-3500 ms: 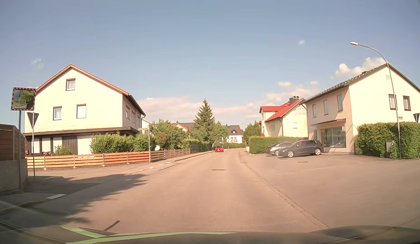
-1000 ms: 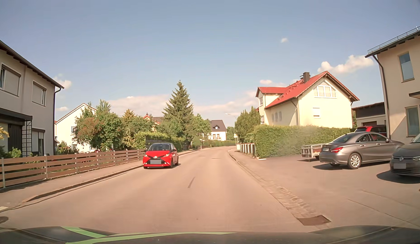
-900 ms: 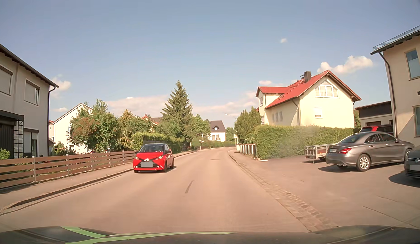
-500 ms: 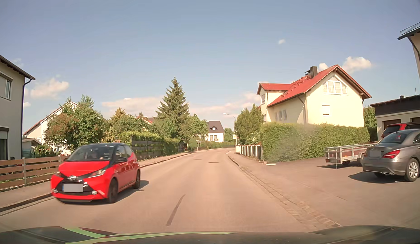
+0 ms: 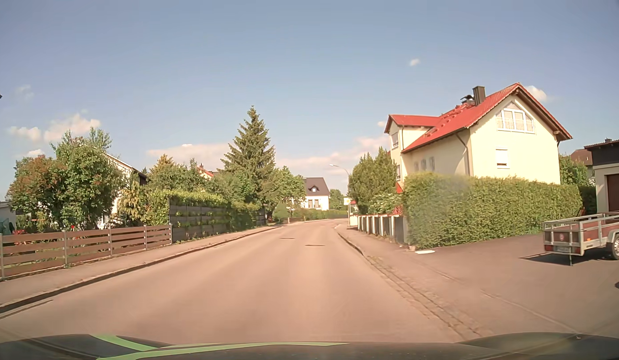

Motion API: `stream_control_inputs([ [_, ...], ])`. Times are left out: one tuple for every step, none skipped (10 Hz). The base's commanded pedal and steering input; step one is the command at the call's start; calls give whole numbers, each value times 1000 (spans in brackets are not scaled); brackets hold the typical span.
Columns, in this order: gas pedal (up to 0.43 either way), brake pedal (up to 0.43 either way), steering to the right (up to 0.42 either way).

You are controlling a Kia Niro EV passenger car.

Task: Follow the waypoints while adhering to traffic rules and regulations

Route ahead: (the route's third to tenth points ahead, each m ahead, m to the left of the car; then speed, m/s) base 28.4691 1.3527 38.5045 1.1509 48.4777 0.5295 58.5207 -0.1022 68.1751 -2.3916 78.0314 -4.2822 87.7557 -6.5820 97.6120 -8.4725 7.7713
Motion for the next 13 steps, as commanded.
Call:
stream_control_inputs([
  [0, 0, 1],
  [0, 0, 2],
  [0, 0, 2],
  [0, 0, 1],
  [0, 0, 1],
  [0, 0, 1],
  [0, 0, 1],
  [0, 0, 2],
  [0, 0, 2],
  [0, 0, 4],
  [0, 0, 5],
  [0, 0, 5],
  [0, 0, 5],
])
